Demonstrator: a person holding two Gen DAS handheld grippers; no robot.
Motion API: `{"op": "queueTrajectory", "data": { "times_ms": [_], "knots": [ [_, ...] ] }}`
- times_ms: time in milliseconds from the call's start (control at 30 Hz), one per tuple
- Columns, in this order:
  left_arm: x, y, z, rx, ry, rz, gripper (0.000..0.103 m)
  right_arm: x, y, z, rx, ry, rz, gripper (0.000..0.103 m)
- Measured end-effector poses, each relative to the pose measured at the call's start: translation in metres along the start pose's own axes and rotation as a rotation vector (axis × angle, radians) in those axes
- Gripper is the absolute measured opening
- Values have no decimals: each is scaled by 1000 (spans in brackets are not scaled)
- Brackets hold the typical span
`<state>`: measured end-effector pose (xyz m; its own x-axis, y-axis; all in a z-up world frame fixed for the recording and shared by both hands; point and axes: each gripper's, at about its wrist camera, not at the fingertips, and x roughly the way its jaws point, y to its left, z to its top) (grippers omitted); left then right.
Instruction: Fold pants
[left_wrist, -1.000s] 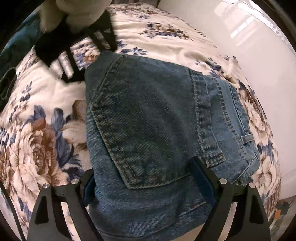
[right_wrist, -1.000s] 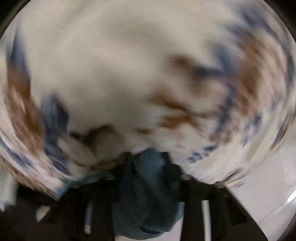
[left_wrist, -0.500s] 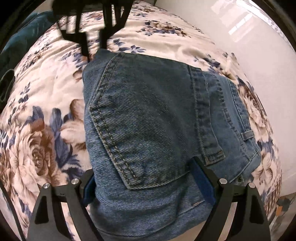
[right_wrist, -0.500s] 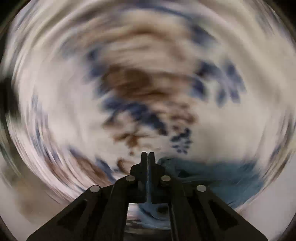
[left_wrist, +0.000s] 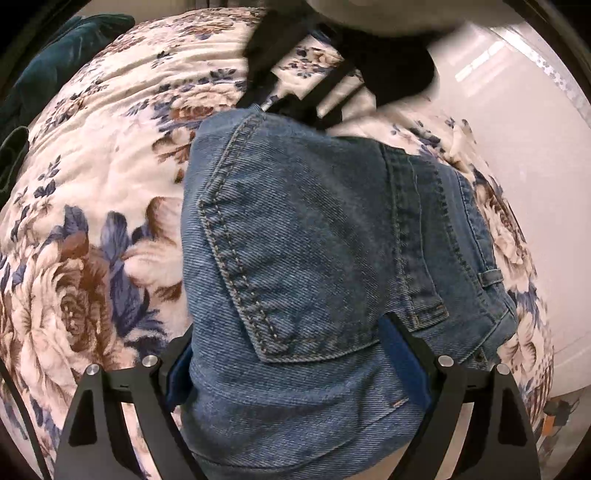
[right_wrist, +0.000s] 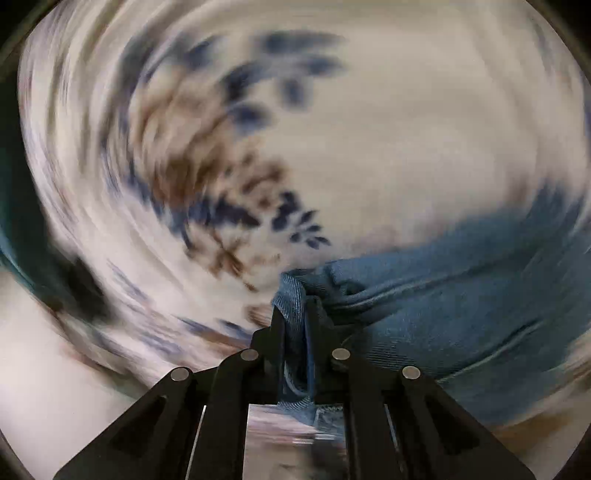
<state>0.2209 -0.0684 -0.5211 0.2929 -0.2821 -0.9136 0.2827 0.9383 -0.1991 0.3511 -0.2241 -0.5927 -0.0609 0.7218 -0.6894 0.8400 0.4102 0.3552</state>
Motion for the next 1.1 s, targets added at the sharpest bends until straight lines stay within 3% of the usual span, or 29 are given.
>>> {"op": "queueTrajectory", "data": {
  "times_ms": [67, 100, 133, 200, 233, 267, 300, 400, 533, 600, 667, 733, 833, 900, 933, 1033, 1100],
  "knots": [
    [0, 7, 0, -15, 20, -27, 88, 9, -27, -2, 81, 26, 207, 10],
    [-2, 10, -1, -21, 23, -42, 88, 14, -29, -5, 39, 55, 270, 10],
    [-8, 17, -1, -34, 22, -59, 88, 11, -19, -8, -64, 59, 228, 13],
    [-23, 29, 0, -62, 12, -87, 89, -9, 17, -28, -371, -10, 52, 40],
    [-30, 37, 1, -79, 12, -107, 90, -19, 27, -37, -463, -39, -6, 72],
    [-40, 49, 6, -110, 13, -144, 90, -30, 38, -47, -540, -71, -53, 82],
    [-48, 60, 12, -137, 12, -170, 90, -46, 44, -59, -640, -125, -119, 82],
    [-52, 104, 43, -275, 62, -261, 90, -78, 37, -74, -759, -234, -268, 82],
    [1, 178, 97, -619, 240, -460, 90, -117, -16, -67, -708, -347, -387, 82],
    [30, 192, 120, -688, 339, -491, 90, -118, -42, -66, -663, -419, -463, 82],
    [55, 188, 146, -662, 430, -469, 90, -121, -69, -66, -617, -464, -504, 82],
    [85, 166, 171, -556, 571, -418, 90, -118, -94, -65, -572, -486, -527, 82],
    [120, 138, 180, -433, 762, -332, 89, -117, -122, -64, -523, -483, -481, 82],
    [139, 122, 178, -376, 864, -284, 69, -118, -133, -61, -494, -478, -433, 82],
    [144, 117, 177, -356, 885, -236, 38, -118, -136, -58, -485, -479, -422, 82],
    [138, 98, 187, -234, 853, -124, 27, -122, -143, -48, -467, -474, -384, 82],
    [124, 63, 197, 42, 779, 21, 23, -127, -145, -45, -470, -495, -399, 82]
  ]
}}
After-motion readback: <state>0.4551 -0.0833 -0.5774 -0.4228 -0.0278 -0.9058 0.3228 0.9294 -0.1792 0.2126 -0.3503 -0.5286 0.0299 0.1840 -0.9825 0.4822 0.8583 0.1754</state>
